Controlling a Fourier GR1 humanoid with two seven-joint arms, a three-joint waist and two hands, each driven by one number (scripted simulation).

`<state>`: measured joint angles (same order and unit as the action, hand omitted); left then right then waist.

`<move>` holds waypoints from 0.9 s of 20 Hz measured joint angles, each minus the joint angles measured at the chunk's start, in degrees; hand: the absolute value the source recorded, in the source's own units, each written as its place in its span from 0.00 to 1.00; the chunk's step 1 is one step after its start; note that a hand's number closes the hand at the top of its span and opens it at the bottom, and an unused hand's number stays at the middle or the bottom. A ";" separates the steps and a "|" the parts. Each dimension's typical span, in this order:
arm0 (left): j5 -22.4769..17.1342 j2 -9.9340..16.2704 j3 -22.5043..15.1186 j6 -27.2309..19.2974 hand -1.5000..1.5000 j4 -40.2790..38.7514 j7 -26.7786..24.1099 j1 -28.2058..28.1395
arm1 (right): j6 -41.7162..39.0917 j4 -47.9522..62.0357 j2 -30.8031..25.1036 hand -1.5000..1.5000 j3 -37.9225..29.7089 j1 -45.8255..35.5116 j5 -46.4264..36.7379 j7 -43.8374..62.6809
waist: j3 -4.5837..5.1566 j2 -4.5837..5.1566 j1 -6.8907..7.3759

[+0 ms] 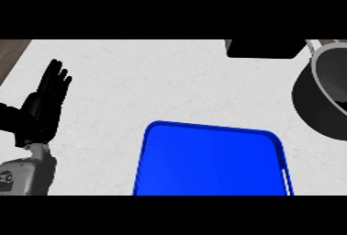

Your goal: Pick the sweet potato from the tray and place it in the pot

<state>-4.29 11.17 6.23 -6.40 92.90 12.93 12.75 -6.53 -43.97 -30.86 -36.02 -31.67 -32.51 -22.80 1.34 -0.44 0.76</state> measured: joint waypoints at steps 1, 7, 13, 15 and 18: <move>0.03 -0.09 0.13 -0.14 0.50 -0.18 -0.22 -0.02 | -0.89 0.77 -0.26 0.00 -1.29 -0.62 1.68 -0.48 | -0.12 0.03 -0.08; -0.43 0.60 0.97 0.00 0.50 0.58 0.59 0.13 | -6.80 6.74 -3.81 0.00 -8.22 -2.36 10.42 -3.19 | -0.43 0.16 -0.16; -0.20 0.37 0.68 0.23 0.50 0.82 0.66 -0.32 | -14.15 16.85 -12.44 0.00 -12.30 -1.59 15.03 -7.74 | -1.15 0.72 0.21; -0.18 0.25 0.76 0.44 0.50 0.67 -0.11 -0.86 | -16.18 19.99 -15.53 0.00 -12.81 -1.21 15.61 -8.97 | -1.32 0.84 0.32; -0.50 0.58 1.32 0.67 0.50 0.70 0.04 -0.74 | -19.75 23.71 -19.38 0.00 -13.33 0.38 16.36 -11.41 | -1.45 0.93 0.39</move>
<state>-4.79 11.75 7.56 -5.72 93.60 12.97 12.00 -26.28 -20.26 -50.23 -49.35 -31.30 -16.15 -34.21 -0.11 0.49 1.16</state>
